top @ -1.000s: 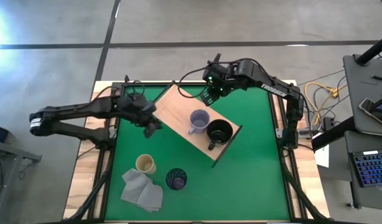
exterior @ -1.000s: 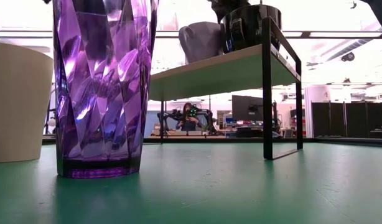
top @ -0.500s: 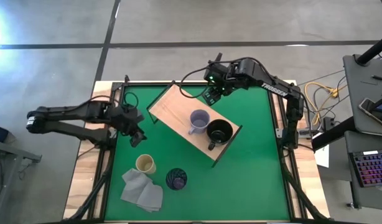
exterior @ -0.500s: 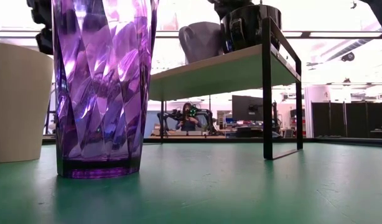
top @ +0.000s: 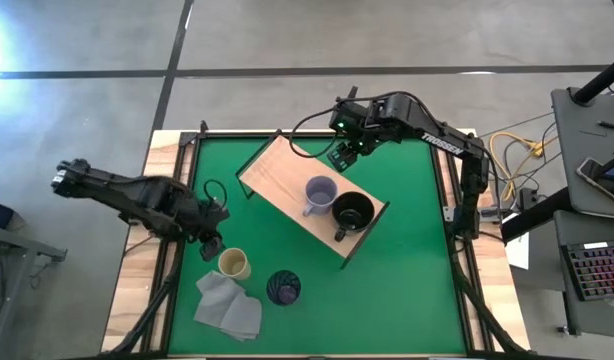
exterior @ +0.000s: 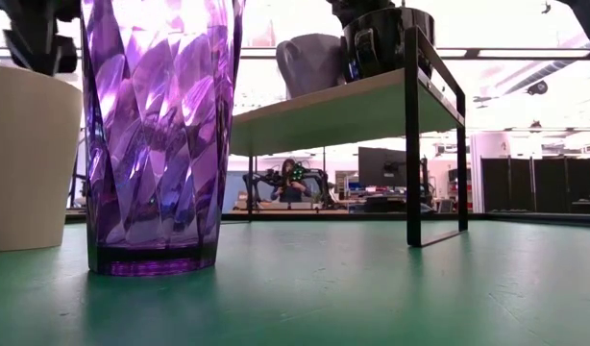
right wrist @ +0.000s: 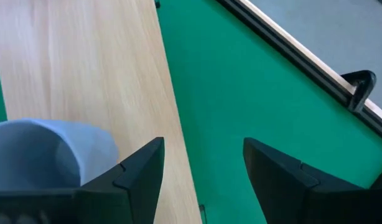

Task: Stack small to large cups/mugs on shelf
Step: Put the brown cup on the shelf

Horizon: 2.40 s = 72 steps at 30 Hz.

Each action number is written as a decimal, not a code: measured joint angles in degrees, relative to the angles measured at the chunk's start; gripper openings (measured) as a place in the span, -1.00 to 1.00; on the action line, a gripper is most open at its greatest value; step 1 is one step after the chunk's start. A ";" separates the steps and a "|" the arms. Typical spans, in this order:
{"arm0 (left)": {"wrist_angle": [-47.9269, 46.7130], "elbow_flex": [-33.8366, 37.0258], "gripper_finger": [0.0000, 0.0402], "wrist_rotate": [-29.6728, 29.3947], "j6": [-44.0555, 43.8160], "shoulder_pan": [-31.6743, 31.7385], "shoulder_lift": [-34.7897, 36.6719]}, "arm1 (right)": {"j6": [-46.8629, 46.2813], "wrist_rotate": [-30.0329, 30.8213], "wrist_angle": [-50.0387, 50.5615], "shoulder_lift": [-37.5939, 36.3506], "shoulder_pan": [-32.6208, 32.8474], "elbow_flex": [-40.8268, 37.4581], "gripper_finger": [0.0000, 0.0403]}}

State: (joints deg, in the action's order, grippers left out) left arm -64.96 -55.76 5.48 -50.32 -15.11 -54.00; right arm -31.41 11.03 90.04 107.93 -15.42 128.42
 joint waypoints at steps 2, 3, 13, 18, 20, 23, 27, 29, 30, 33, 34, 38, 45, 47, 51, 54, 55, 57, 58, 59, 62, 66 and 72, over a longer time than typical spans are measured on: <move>0.01 0.19 -0.18 -0.19 -1.49 -2.39 -0.95 | 0.34 -0.66 0.00 -0.03 0.00 0.00 0.05; 0.01 0.25 -0.18 -0.58 -1.92 -3.45 -1.51 | 0.54 -0.72 0.00 -0.03 0.00 0.00 0.05; 0.37 0.55 -0.18 -5.91 -4.88 -6.37 -8.07 | 1.51 -0.74 -0.02 -0.16 0.02 -0.02 0.05; 2.16 1.36 -0.18 -6.02 -4.67 -6.37 -10.32 | 2.09 -0.74 -0.02 -0.16 0.02 -0.04 0.05; 3.35 1.76 -0.18 -6.03 -4.04 -6.37 -11.17 | 2.13 -0.74 -0.02 -0.16 0.02 -0.04 0.05; 3.92 1.95 -0.18 -6.66 -2.87 -6.37 -12.95 | 2.74 -0.74 -0.02 -0.19 0.02 -0.04 0.05; 3.92 2.33 -0.21 -7.37 -1.77 -6.32 -15.29 | 2.97 -0.74 -0.02 -0.17 0.02 -0.04 0.05; 3.92 2.35 -0.29 -7.37 -1.16 -6.32 -16.27 | 3.18 -0.74 -0.02 -0.18 0.02 -0.04 0.05; 3.93 2.35 -0.34 -7.37 -0.77 -6.29 -16.57 | 3.18 -0.74 -0.02 -0.19 0.02 -0.04 0.05; 3.95 2.25 -0.55 -7.50 0.58 -6.04 -17.16 | 3.18 -0.74 -0.02 -0.19 0.02 -0.04 0.05; 4.03 2.14 -0.64 -7.60 1.17 -5.81 -17.16 | 3.18 -0.74 -0.02 -0.19 0.02 -0.04 0.05; 3.98 1.36 -0.95 -11.25 1.96 -3.93 -16.20 | 3.57 -0.76 -0.02 -0.25 0.02 -0.05 0.05; 1.65 -7.39 -0.99 -13.32 9.27 5.64 -13.17 | 2.77 -0.68 -0.04 -2.53 0.02 -0.09 0.05; -0.77 -12.22 -0.99 -14.15 12.04 8.89 -13.04 | 1.71 -0.53 -0.04 -3.71 0.02 -0.09 0.05; -5.81 -21.46 -1.00 -14.85 18.05 16.07 -15.28 | -0.88 -0.46 -0.04 -6.12 0.02 -0.11 0.05; -8.49 -27.83 -1.00 -14.92 22.88 20.51 -18.15 | -3.26 -0.47 -0.07 -8.13 0.21 -1.28 0.05; -8.73 -30.03 -1.00 -15.01 24.50 21.55 -19.13 | -4.17 -0.45 -0.02 -8.54 0.48 -1.75 0.05; -9.41 -34.07 -1.00 -14.89 27.61 23.18 -21.25 | -5.37 -0.46 -0.02 -9.55 0.79 -2.95 0.05; -9.58 -35.91 -1.00 -14.92 29.00 23.75 -22.22 | -5.86 -0.46 -0.04 -9.93 1.06 -3.52 0.05; -9.52 -37.74 -1.00 -14.88 30.39 24.38 -23.34 | -6.52 -0.45 -0.04 -10.20 1.40 -4.09 0.05; -9.69 -42.08 -1.00 -14.84 34.36 26.23 -27.15 | -7.96 -0.46 -0.04 -11.22 2.27 -6.41 0.05; -9.98 -45.67 -1.00 -13.93 38.54 27.87 -32.26 | -9.41 -0.46 -0.02 -12.16 3.63 -10.34 0.05; -10.92 -50.17 -1.00 -13.53 44.39 28.87 -38.44 | -11.85 -0.48 -0.01 -12.73 5.21 -14.22 0.05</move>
State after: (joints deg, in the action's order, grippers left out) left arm -75.88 -105.92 -8.05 -5.94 13.76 -92.44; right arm -43.26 10.55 90.03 95.20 -10.21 114.20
